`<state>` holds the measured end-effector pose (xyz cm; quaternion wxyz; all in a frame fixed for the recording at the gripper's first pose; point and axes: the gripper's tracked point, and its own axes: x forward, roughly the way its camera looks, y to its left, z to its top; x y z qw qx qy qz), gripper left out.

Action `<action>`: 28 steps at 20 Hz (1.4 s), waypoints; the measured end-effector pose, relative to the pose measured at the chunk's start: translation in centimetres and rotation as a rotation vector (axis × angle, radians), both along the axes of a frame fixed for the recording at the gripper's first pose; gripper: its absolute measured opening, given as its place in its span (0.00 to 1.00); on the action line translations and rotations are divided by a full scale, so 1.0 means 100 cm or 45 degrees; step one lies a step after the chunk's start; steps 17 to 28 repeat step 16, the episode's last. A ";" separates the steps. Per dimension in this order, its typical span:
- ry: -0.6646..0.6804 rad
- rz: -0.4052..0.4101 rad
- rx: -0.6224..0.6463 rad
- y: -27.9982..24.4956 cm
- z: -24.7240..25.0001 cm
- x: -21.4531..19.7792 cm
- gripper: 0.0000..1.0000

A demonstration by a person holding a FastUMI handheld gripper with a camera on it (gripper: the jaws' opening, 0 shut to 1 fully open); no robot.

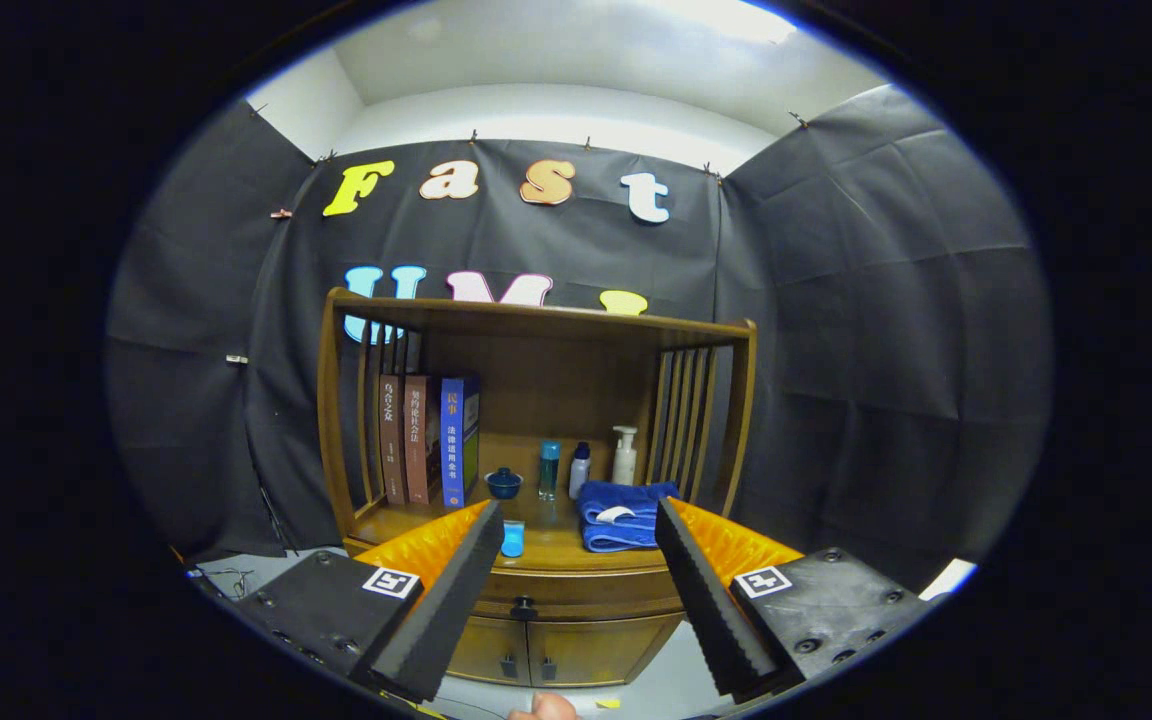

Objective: Pull open the drawer, take out the items inside it, and place them on the countertop above the cabinet.

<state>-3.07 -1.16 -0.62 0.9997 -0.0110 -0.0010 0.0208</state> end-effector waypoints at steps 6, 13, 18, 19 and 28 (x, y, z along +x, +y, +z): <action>-0.076 0.059 0.074 0.003 0.017 -0.023 0.98; -0.069 0.027 0.078 -0.012 0.008 -0.020 0.98; -0.032 0.027 0.060 -0.015 -0.004 -0.015 0.98; -0.032 0.027 0.060 -0.015 -0.004 -0.015 0.98; -0.032 0.027 0.060 -0.015 -0.004 -0.015 0.98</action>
